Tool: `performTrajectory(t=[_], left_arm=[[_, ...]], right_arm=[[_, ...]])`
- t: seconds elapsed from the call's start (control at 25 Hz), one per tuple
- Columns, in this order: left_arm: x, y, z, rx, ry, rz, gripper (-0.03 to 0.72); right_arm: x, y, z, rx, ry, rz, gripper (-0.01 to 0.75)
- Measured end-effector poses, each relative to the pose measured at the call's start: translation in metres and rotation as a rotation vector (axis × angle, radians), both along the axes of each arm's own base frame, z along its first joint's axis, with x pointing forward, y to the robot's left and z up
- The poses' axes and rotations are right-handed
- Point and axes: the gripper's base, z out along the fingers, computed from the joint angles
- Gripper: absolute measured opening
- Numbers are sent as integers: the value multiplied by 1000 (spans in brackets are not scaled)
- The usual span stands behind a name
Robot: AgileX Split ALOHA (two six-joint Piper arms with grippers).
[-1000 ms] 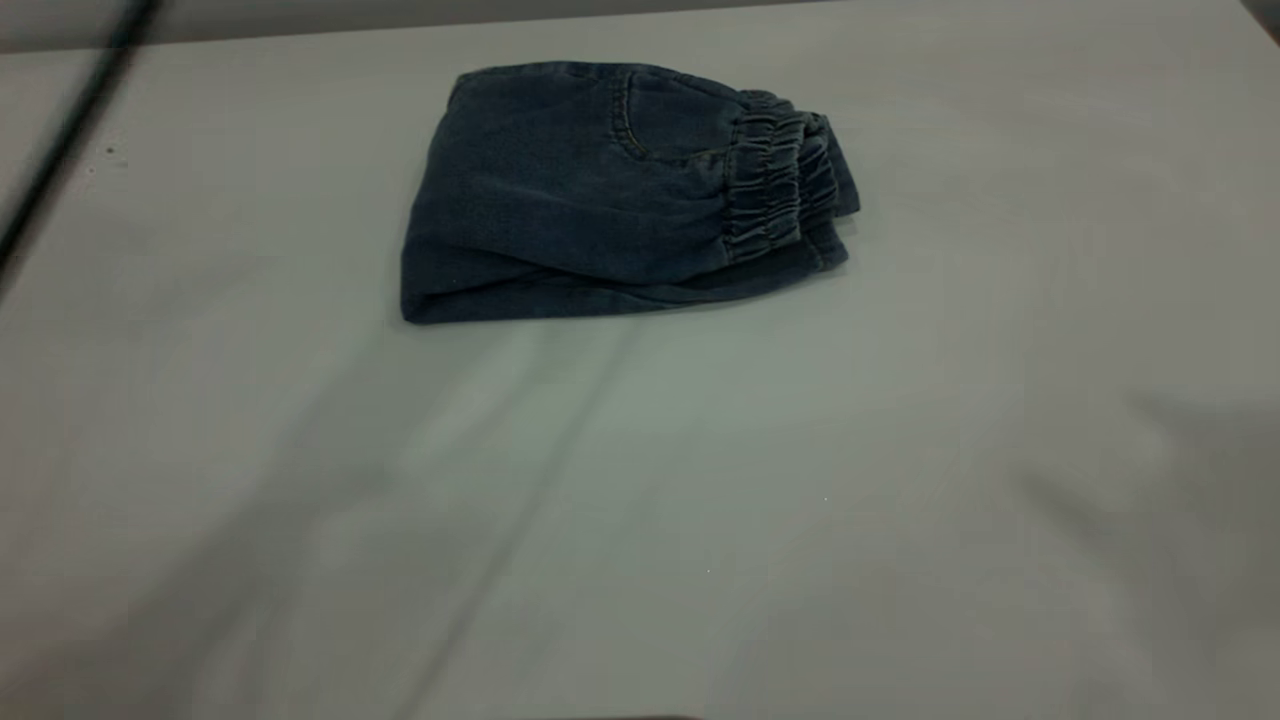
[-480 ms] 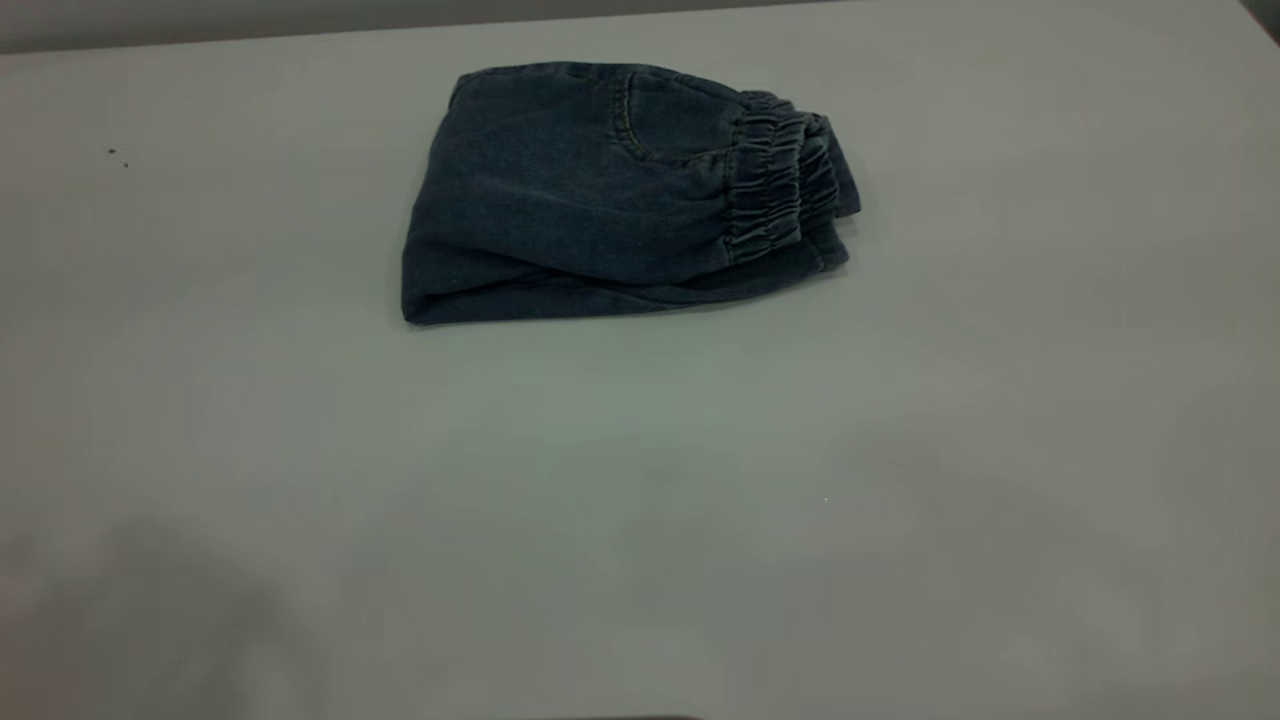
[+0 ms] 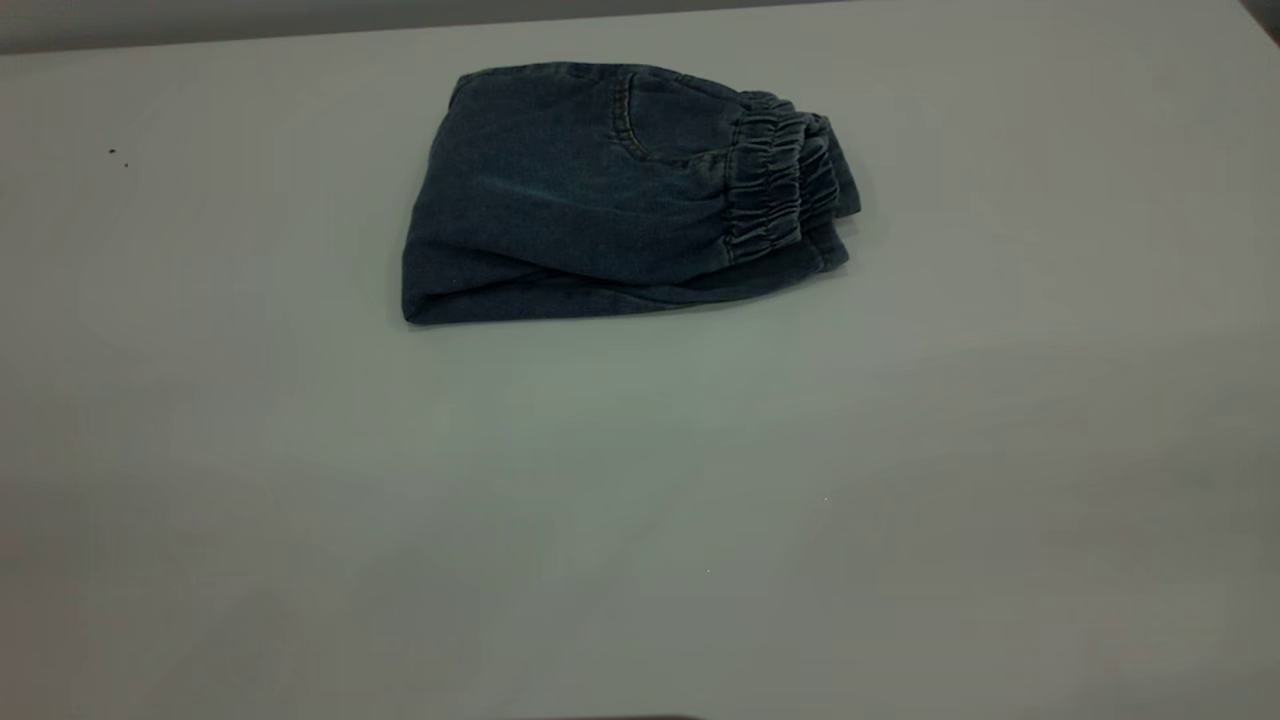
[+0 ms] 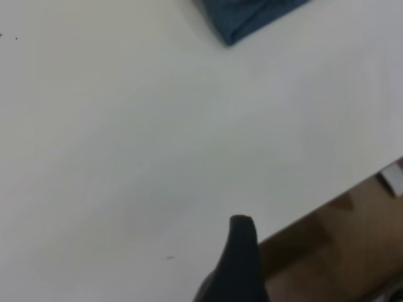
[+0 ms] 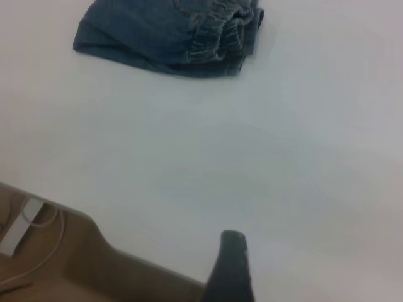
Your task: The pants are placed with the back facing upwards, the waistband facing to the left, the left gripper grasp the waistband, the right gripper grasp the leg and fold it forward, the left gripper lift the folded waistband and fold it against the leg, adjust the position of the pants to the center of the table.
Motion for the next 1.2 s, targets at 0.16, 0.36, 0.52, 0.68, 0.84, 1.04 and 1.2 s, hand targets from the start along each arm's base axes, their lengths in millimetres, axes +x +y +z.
performTrajectory(t=[0.16,0.36,0.52,0.68,0.84,1.04,1.2], left_arm=[[-6,3,-22,-8,19,10,587],[-5,2,-27,-5,43,8,587],[-5,2,-27,-5,46,8,587],[-5,2,-27,-5,46,8,587],[-5,2,-27,-5,46,8,587],[-7,5,-27,-16,30,179,587],[-18,9,-27,-42,-43,408,587]], right_arm=[[-7,-1,-7,4,-36,0,573],[-6,0,-12,17,-36,4,570],[-6,1,-12,21,-40,5,570],[-6,1,-12,24,-41,6,570],[-6,1,-12,24,-40,6,570],[-5,1,-12,24,-41,-13,570],[-3,2,-12,23,-41,-91,570]])
